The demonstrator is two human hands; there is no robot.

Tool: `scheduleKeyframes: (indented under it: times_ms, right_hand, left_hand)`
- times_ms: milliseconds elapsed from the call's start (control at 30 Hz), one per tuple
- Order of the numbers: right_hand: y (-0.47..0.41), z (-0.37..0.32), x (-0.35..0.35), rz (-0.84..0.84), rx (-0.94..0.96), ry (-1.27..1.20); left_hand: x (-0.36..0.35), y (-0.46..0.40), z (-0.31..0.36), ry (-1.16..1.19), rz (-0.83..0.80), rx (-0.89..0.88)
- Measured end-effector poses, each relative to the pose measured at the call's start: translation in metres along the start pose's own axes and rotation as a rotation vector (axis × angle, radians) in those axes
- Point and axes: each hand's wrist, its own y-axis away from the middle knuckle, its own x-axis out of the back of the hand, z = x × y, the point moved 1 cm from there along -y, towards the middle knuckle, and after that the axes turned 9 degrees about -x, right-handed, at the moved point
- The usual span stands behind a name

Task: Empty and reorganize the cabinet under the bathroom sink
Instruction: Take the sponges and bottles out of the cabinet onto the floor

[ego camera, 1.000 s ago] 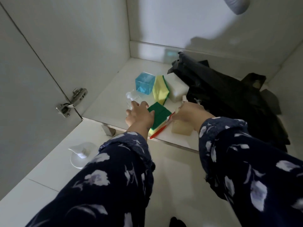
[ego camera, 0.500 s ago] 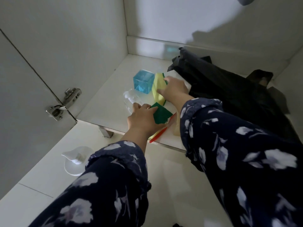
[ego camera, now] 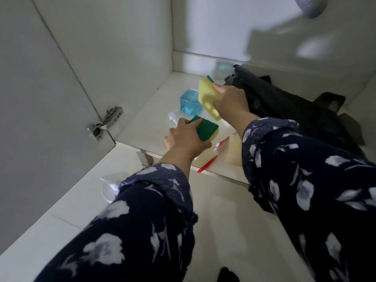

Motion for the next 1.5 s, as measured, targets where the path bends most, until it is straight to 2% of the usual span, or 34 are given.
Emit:
scheduleKeyframes:
  times_ms: [167,400,500,667,900,967,1067,1133,1267,1500]
  right_hand:
    - [0.053,-0.020,-0.003,-0.005,0.169,0.163]
    - [0.159,-0.039,-0.056,-0.161,0.297,0.109]
    - [0.205,-0.047,-0.079,-0.294,0.353,0.087]
    - [0.254,-0.055,-0.140,-0.542,0.439,0.147]
    - [0.269,-0.056,-0.243,-0.628,0.508,0.303]
    - [0.273,-0.058,-0.269,-0.547,0.587,0.357]
    - [0.271,-0.062,-0.308,-0.286,0.840,0.392]
    - [0.269,-0.066,-0.328,-0.188,0.945,0.405]
    - [0.273,-0.068,-0.352,-0.231,1.062,0.554]
    - [0.283,-0.052,-0.362,-0.336,0.998,0.730]
  left_hand:
    - [0.027,0.057,-0.022,0.009,0.019,0.112]
    - [0.019,0.170,-0.089,0.033,0.005,0.303]
    - [0.006,0.216,-0.123,0.053,-0.021,0.403]
    - [-0.021,0.270,-0.186,0.099,-0.059,0.578]
    - [-0.061,0.277,-0.262,0.142,-0.087,0.736]
    - [-0.072,0.271,-0.280,0.131,-0.059,0.768]
    - [-0.086,0.259,-0.304,0.098,0.040,0.790]
    - [-0.093,0.251,-0.317,0.070,0.105,0.801]
    - [-0.110,0.242,-0.334,0.022,0.091,0.817]
    - [-0.119,0.253,-0.336,0.035,0.086,0.882]
